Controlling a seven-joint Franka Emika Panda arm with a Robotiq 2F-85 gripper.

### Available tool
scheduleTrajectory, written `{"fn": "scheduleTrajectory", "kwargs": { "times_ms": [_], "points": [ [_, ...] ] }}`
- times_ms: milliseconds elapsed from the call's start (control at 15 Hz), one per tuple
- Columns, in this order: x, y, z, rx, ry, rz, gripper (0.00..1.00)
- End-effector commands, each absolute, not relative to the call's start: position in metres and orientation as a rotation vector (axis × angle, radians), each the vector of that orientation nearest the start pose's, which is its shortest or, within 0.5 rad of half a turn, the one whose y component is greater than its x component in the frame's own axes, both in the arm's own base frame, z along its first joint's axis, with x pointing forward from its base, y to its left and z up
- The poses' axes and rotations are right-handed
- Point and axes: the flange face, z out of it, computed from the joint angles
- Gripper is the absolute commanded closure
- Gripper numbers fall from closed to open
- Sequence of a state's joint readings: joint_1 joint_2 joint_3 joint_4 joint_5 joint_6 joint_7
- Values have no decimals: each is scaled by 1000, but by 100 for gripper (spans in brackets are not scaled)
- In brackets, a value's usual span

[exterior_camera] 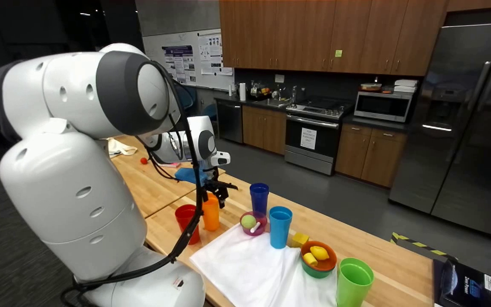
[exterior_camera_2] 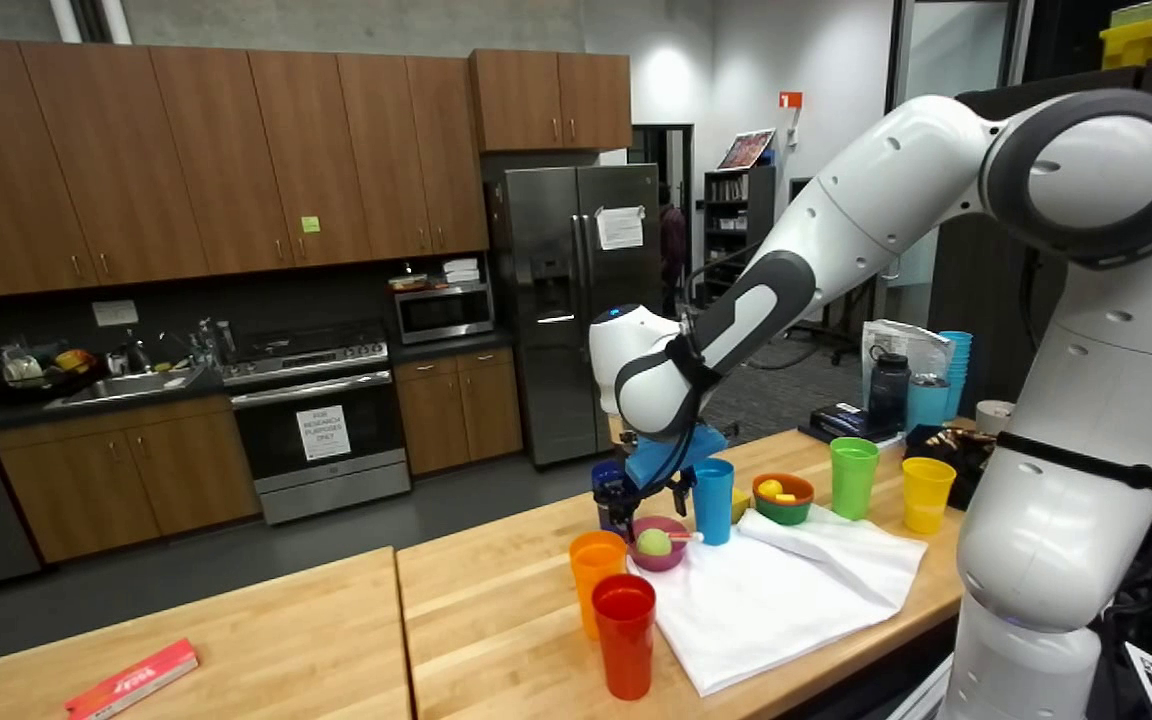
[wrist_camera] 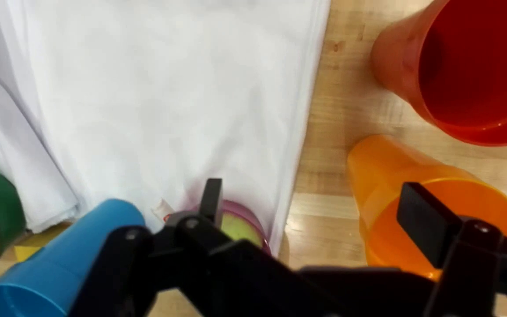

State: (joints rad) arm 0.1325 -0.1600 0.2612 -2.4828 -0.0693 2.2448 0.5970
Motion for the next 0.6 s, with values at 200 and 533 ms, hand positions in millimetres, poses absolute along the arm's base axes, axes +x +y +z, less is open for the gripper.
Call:
{"fn": "scheduleTrajectory", "kwargs": {
  "times_ms": [200,533],
  "points": [
    [420,173,350,-3242,429,278,0],
    [424,173,350,-3234,448,307,0]
  ]
}}
